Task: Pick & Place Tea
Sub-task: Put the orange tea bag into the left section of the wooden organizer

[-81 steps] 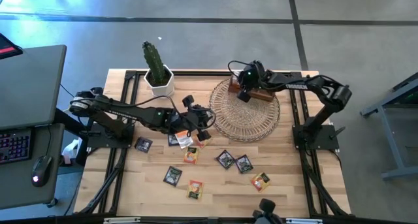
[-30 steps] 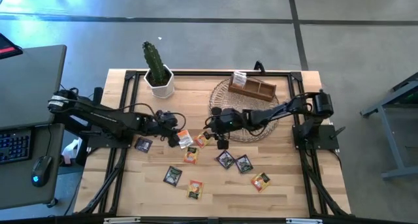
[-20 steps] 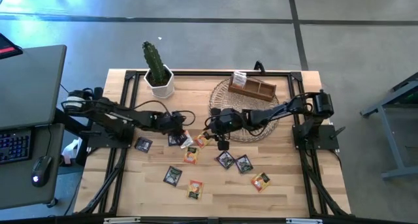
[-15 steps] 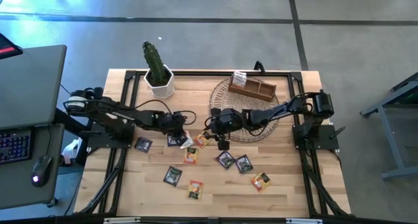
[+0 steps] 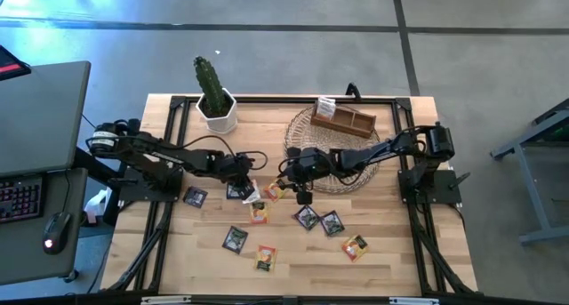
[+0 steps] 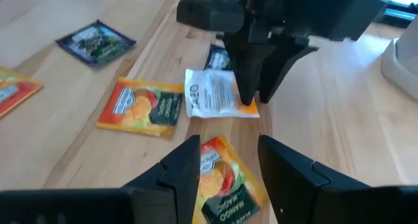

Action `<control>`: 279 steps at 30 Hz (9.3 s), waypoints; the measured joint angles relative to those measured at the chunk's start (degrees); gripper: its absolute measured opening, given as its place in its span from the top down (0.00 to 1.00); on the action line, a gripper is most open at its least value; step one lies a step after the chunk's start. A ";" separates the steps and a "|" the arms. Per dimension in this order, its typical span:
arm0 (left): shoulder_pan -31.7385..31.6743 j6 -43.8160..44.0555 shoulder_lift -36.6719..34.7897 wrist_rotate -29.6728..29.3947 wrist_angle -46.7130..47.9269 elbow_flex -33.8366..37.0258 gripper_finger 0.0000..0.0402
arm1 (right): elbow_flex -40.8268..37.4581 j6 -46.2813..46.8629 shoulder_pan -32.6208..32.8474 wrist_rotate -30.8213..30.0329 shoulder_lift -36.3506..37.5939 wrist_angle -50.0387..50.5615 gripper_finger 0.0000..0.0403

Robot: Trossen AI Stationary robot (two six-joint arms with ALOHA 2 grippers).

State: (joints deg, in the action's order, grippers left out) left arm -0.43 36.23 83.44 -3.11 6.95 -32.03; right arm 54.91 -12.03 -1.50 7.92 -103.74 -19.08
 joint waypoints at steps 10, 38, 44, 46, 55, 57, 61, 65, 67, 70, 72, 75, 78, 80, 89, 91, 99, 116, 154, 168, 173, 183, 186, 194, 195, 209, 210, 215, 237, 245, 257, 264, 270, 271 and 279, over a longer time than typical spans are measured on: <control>0.07 3.58 0.06 0.55 -0.86 0.07 0.98 | 0.81 -7.88 5.10 1.09 -6.91 -12.20 0.63; 0.07 10.18 0.22 5.34 -4.25 -2.69 0.99 | 14.41 -24.64 7.36 -13.51 -20.13 -2.57 0.64; 0.07 10.78 0.17 5.34 -4.23 -2.71 0.99 | 14.41 -27.48 8.53 -14.09 -20.11 -2.79 0.79; 0.07 10.93 0.17 5.35 -4.24 -2.73 0.99 | 14.41 -27.59 8.97 -14.19 -20.11 -2.83 0.85; 0.07 10.56 0.11 5.27 -4.23 -2.80 0.93 | 14.41 -28.77 9.33 -15.61 -20.04 -2.73 0.96; 0.05 10.11 0.11 5.19 -4.23 -2.80 0.88 | 14.41 -28.79 9.33 -15.63 -20.04 -2.61 0.97; 0.06 8.65 0.11 5.16 -4.23 -2.80 0.76 | 14.48 -28.87 9.33 -15.36 -20.02 -1.53 0.99; 0.07 0.78 0.11 5.34 -4.29 -2.80 0.65 | 14.52 -30.50 9.96 -15.29 -19.39 0.94 0.99; 0.07 -5.02 0.10 5.42 -4.47 -2.80 0.62 | 14.44 -33.10 10.68 -15.50 -18.31 3.22 0.99; 0.07 -13.07 0.09 5.22 -5.86 -2.80 0.60 | 14.21 -37.10 11.94 -16.87 -15.94 6.52 0.99; 0.07 -17.92 0.09 5.13 -8.38 -2.80 0.60 | 14.21 -39.63 12.50 -18.51 -13.34 7.09 0.99; 0.07 -20.48 0.09 4.96 -13.10 -2.82 0.60 | 14.35 -43.12 12.65 -20.70 -9.59 8.36 0.99; 0.02 -24.19 0.07 4.73 -17.41 -2.82 0.60 | 14.30 -46.29 12.00 -20.38 -5.37 13.66 1.00; 0.07 -27.10 -0.26 5.06 -19.81 -2.84 0.60 | 14.28 -47.27 10.89 -15.76 -2.05 18.39 1.00; 0.07 -33.01 -0.50 6.87 -26.75 -2.85 0.59 | 14.37 -37.52 2.70 23.90 9.38 37.29 1.00; 0.04 -33.09 -0.48 10.57 -31.74 -2.84 0.59 | 14.27 -43.21 1.64 37.60 9.37 40.10 1.00; 0.09 -28.44 -0.48 25.26 -49.62 -2.86 0.59 | 14.28 -53.89 0.28 47.86 9.27 39.17 1.00; 1.18 -20.89 14.13 40.83 -52.52 -15.84 0.59 | 14.35 -55.08 1.90 41.52 9.27 28.64 1.00; 1.22 -23.20 16.94 45.05 -42.80 -20.20 0.67 | 14.28 -66.82 5.84 24.50 12.68 39.58 1.00; 1.29 -28.45 16.94 36.90 -42.81 -20.42 0.44 | 14.32 -65.49 10.35 20.46 16.55 47.04 1.00; 2.87 -26.97 16.94 39.36 -42.85 -20.57 0.43 | 14.32 -68.32 11.65 13.86 16.55 44.30 1.00; 2.69 -25.65 16.96 39.76 -42.85 -20.57 0.43 | 14.32 -74.37 14.42 5.56 16.55 41.42 1.00; 2.67 -26.05 16.96 38.36 -43.02 -20.57 0.43 | 14.32 -74.56 14.71 7.61 16.54 41.39 1.00; 2.69 -26.95 16.96 38.55 -47.00 -20.57 0.43 | 14.32 -76.52 14.75 13.56 16.52 41.45 1.00; 2.69 -26.95 16.96 38.66 -46.99 -20.57 0.43 | 14.32 -76.79 14.75 13.41 16.52 41.45 1.00; 2.69 -24.35 16.98 43.49 -47.02 -20.57 0.47 | 14.32 -78.14 13.00 11.69 16.50 41.12 1.00; 2.69 -24.37 16.98 43.51 -47.00 -20.57 0.49 | 14.32 -77.77 13.00 11.69 16.50 41.12 1.00; 2.64 -24.37 17.00 43.52 -46.98 -20.57 0.66 | 14.32 -76.83 13.00 11.92 16.50 41.14 1.00; 2.66 -24.37 17.00 43.09 -45.76 -20.57 0.99 | 14.32 -56.07 13.05 12.14 16.48 39.21 0.83; 2.67 -22.55 17.00 33.16 -45.72 -20.57 0.99 | 14.32 -35.30 13.77 -2.80 18.68 43.21 0.76; 2.64 -24.60 14.10 4.39 -43.98 -20.57 0.99 | 12.73 -4.99 13.24 -18.07 36.35 60.05 0.76; 2.64 -29.69 12.94 -9.97 -47.05 -20.57 0.99 | -2.73 5.92 11.16 -28.86 45.13 47.80 0.76; 2.67 -31.95 12.76 -9.99 -49.94 -20.59 0.99 | -16.15 5.74 4.00 -28.41 49.81 26.10 0.76; 2.67 -31.95 12.76 -10.12 -50.01 -20.59 0.99 | -17.38 5.60 2.45 -27.44 50.46 23.49 0.76; 2.69 -31.95 12.76 -12.71 -50.06 -20.59 0.99 | -20.72 10.79 -8.74 -1.02 52.86 15.68 0.76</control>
State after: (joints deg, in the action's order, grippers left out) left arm 2.26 4.27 96.20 -15.82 -43.11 -52.62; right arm 34.18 -1.25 -10.24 6.91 -50.88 -3.40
